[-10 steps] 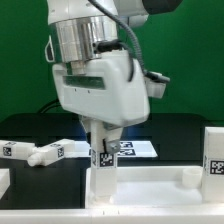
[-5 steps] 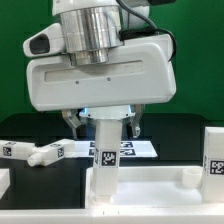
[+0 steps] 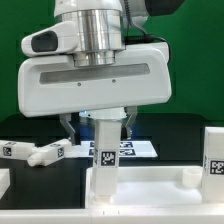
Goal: Assemble desk
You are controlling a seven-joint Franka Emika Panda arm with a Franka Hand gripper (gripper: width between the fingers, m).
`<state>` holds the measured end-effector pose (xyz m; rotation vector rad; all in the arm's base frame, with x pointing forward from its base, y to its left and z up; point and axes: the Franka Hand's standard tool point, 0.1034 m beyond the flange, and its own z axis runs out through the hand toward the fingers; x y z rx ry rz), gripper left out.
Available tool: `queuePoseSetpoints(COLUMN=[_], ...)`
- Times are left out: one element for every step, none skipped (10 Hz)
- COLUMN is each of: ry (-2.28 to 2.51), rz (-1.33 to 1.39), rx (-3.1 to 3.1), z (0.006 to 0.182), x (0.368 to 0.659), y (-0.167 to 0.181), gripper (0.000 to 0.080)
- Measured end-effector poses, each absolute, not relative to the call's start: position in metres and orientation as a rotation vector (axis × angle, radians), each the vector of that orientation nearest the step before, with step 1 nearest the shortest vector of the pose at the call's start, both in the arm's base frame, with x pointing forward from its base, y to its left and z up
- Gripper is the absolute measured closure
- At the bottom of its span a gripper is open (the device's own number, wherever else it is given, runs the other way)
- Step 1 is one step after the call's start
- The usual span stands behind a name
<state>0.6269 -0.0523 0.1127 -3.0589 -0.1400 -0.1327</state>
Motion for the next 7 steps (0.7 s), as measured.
queuePoseSetpoints(ry=[-0.015, 0.118, 0.275, 0.427, 0.701, 0.983, 1.258], rz=[-0.128, -0.120, -0.084, -0.058, -0.045, -0.034, -0.027], rx=[-3.058, -3.053, -3.037, -3.019, -2.968, -2.886, -2.769], z=[0.113, 0.112, 0.112, 0.112, 0.111, 0.111, 0.110], x=[0.627, 0.627, 0.632, 0.637, 0.639, 0.639, 0.638], y=[-0.052, -0.052, -0.052, -0.054, -0.055, -0.056, -0.058], gripper=[0.0408, 0.0408, 0.0515, 0.0515, 0.0515, 0.0515, 0.0515])
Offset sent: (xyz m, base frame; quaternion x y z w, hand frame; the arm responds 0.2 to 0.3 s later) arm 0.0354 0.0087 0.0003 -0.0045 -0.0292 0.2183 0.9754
